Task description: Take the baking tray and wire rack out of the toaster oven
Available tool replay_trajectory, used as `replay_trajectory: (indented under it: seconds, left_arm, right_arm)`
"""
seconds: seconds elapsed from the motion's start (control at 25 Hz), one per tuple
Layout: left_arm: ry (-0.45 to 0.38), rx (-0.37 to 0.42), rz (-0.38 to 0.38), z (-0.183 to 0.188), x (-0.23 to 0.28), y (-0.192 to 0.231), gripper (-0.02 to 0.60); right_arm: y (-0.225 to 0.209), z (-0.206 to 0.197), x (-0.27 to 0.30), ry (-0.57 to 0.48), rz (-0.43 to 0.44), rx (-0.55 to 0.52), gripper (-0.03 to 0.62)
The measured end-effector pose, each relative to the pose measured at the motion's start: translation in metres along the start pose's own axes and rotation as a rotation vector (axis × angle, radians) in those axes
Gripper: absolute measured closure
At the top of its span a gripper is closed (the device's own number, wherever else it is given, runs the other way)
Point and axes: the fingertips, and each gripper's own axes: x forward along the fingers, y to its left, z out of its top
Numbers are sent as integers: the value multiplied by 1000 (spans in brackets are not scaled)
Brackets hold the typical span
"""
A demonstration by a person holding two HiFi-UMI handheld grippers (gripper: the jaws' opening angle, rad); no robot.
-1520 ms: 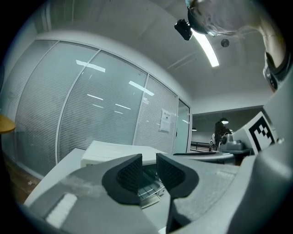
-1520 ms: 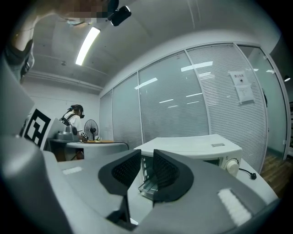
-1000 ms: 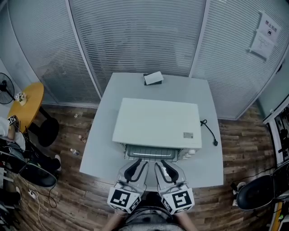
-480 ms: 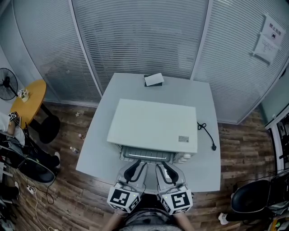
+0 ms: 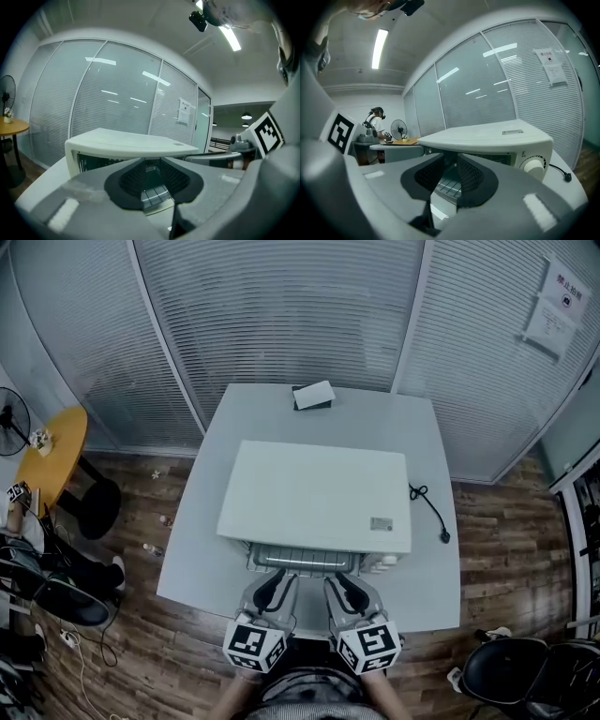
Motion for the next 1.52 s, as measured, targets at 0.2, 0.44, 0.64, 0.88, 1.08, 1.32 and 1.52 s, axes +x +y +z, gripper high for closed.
replay_trajectory:
  seconds: [0.2,0.44,0.64,0.88,1.08,1.32,1.52]
  left_arm:
    - [53,-113,-40,-30,9,16,494]
    - [122,-216,-103,-70,12,32,477]
    - [193,-362,-132,-109,14,46,477]
    - [283,-750,-157,-161,13,59,445]
    - [245,-888,-139,-178,22,73,394]
    - [130,-1034,-112,-180,37,99,356]
    - [-10,-1167,-93,-176,50,120,322]
  right_arm:
    - [-9,-29,13,55,-14,153,508]
    - [-17,-71,22,125,-60,346,508]
    - [-17,-104,30,195,-76,443,508]
    - [-17,-144,40,258,-74,708,502]
    - [-25,-159,51,208,-67,931,421]
    - [-45,-146,63,94,-76,997,384]
    - [-61,-141,74,13,-89,1021,363]
